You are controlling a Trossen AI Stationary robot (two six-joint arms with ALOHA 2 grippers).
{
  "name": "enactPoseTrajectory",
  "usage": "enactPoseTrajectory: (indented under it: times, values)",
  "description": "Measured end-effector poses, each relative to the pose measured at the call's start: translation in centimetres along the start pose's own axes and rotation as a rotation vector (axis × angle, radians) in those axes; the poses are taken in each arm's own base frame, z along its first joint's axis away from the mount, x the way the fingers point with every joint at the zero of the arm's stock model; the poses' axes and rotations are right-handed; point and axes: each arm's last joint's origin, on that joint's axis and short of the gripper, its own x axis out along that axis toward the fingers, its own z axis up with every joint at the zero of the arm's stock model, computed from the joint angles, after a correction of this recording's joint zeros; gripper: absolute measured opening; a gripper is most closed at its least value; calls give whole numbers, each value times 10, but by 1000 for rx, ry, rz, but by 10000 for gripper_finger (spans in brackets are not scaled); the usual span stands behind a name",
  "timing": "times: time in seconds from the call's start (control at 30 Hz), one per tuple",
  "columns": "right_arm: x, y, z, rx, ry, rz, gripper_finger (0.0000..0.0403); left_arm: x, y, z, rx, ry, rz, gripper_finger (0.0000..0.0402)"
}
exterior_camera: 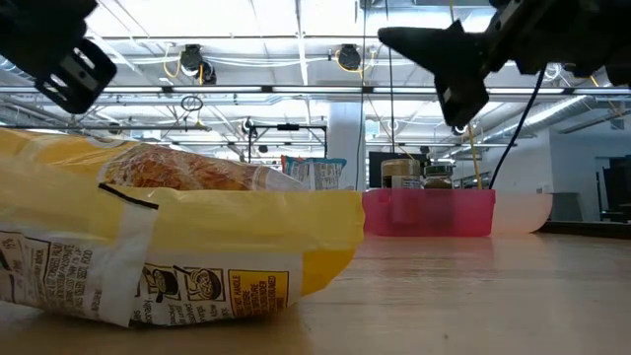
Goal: Pick & Place Food Item
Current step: Put the purple seasoning bottle into the pink bin
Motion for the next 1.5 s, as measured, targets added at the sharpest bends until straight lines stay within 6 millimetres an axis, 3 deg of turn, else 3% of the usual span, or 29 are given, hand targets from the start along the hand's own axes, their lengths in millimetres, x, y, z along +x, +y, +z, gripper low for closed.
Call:
enactPoseTrajectory:
  times: [0.33, 0.8, 1.2, 1.5]
  values:
    - [8, -16, -27, 116, -10, -27, 197, -9, -19, -9, -37, -10, 5, 132]
    - [12, -26, -25, 86, -19, -58, 196, -8, -13, -7, -23, -38, 74, 131]
    - [22, -63, -11, -94, -52, -182, 196, 5, 24, 14, 268, -99, 254, 131]
    - [27, -95, 0, -105, -82, -284, 196, 9, 60, 39, 346, -202, 421, 131]
